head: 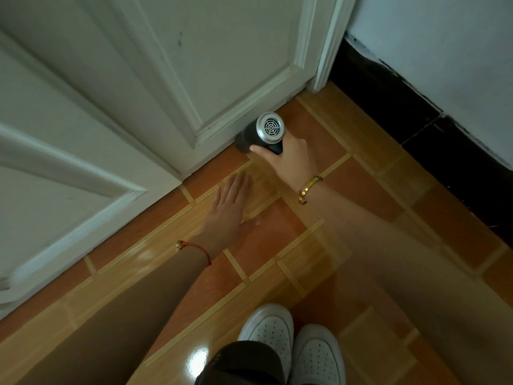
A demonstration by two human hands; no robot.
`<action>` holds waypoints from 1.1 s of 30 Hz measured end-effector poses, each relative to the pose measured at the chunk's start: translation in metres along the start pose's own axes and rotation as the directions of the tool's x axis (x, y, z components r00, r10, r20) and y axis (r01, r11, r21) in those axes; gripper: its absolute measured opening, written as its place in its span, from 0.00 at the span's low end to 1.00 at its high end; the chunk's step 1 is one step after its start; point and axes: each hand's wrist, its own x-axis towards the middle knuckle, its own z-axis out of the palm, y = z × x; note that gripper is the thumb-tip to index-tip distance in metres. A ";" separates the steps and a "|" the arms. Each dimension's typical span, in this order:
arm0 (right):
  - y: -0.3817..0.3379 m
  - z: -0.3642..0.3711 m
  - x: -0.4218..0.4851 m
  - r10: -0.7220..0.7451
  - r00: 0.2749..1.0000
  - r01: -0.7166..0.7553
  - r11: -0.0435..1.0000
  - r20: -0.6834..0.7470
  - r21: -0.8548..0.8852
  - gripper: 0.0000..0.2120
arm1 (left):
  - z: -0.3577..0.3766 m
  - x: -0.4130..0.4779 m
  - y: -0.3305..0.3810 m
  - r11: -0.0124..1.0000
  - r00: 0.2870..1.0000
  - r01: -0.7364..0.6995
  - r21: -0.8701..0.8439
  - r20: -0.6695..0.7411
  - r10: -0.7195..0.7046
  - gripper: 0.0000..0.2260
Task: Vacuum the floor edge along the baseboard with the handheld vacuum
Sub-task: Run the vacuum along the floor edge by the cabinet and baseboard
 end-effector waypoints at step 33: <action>0.035 -0.040 0.046 0.102 0.957 -0.100 0.995 -0.271 0.022 0.31 | -0.016 0.077 0.060 0.958 0.992 0.115 0.262 0.013 -0.122 0.55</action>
